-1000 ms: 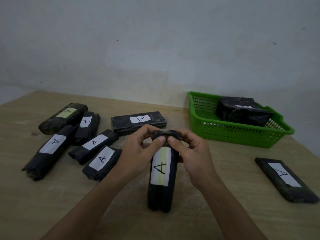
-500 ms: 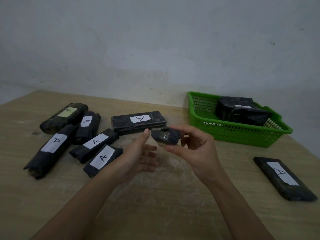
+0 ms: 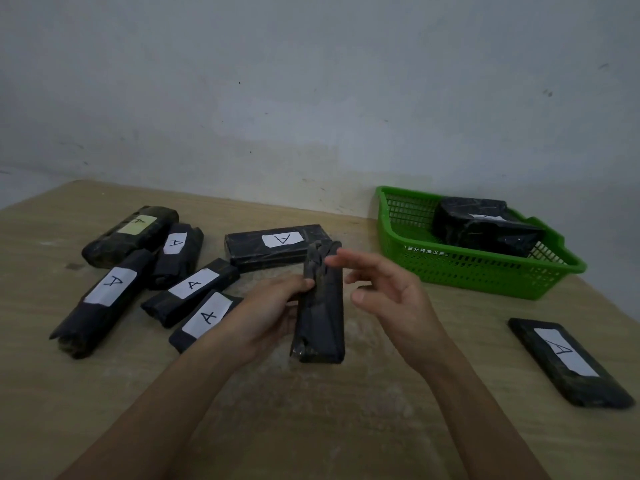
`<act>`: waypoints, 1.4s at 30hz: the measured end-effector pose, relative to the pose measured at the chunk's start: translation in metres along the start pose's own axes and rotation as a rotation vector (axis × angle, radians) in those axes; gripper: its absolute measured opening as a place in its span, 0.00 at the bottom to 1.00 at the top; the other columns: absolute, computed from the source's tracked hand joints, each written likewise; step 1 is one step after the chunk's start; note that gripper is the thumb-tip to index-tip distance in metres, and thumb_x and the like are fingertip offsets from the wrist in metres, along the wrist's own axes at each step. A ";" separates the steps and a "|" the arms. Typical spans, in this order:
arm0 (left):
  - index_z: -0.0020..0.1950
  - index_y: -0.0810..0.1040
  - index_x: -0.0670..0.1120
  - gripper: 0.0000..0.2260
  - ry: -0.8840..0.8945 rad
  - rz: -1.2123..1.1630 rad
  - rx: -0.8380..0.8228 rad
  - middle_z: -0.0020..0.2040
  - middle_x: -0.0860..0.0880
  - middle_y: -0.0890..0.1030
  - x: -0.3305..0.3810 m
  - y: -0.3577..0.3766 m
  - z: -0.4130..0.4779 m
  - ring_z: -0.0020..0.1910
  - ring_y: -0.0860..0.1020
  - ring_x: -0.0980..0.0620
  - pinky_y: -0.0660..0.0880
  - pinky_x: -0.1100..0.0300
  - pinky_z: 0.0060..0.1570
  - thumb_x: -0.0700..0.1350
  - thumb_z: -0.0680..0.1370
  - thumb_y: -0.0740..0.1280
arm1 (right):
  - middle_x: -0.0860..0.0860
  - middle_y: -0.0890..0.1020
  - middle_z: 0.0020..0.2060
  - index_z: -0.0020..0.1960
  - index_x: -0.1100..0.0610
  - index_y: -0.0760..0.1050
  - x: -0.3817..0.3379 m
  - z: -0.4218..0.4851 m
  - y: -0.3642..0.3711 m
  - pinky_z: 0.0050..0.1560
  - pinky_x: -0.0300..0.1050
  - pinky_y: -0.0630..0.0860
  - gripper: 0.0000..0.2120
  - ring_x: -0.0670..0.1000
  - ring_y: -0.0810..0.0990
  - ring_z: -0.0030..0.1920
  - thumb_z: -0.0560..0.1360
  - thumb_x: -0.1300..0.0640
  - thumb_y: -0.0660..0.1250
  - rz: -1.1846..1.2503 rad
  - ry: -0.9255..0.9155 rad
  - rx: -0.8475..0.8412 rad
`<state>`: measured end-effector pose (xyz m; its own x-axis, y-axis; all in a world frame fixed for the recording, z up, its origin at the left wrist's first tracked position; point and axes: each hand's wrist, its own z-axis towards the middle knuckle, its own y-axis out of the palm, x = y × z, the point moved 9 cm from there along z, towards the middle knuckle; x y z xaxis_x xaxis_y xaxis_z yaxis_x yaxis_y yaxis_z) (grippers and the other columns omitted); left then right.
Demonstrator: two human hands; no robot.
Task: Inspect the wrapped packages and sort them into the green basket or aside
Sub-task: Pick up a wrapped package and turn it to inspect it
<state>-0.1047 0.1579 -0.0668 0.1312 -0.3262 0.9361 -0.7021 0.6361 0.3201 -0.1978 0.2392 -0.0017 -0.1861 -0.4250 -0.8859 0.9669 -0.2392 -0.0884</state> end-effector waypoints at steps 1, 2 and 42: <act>0.51 0.79 0.41 0.09 0.007 0.024 -0.024 0.46 0.43 0.81 0.000 0.002 0.000 0.42 0.80 0.49 0.80 0.59 0.38 0.40 0.78 0.61 | 0.47 0.83 0.51 0.55 0.51 0.78 0.003 0.000 -0.010 0.44 0.35 0.74 0.18 0.45 0.76 0.45 0.67 0.63 0.69 -0.003 0.030 0.119; 0.53 0.80 0.42 0.09 0.014 0.050 -0.054 0.46 0.44 0.81 0.000 0.006 -0.001 0.42 0.80 0.49 0.79 0.59 0.40 0.39 0.78 0.61 | 0.46 0.84 0.50 0.54 0.49 0.78 0.006 -0.001 -0.021 0.43 0.35 0.75 0.15 0.45 0.77 0.44 0.69 0.63 0.70 -0.026 0.065 0.240; 0.52 0.79 0.54 0.12 0.542 0.440 0.039 0.49 0.53 0.84 0.033 0.017 -0.017 0.50 0.81 0.46 0.79 0.52 0.53 0.38 0.74 0.69 | 0.51 0.84 0.40 0.47 0.55 0.80 0.018 -0.004 -0.024 0.37 0.38 0.78 0.07 0.48 0.80 0.39 0.71 0.63 0.71 -0.034 0.129 0.333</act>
<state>-0.1004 0.1695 -0.0285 0.1524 0.3573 0.9215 -0.7933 0.6003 -0.1016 -0.2240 0.2404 -0.0173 -0.1733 -0.3033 -0.9370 0.8466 -0.5320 0.0156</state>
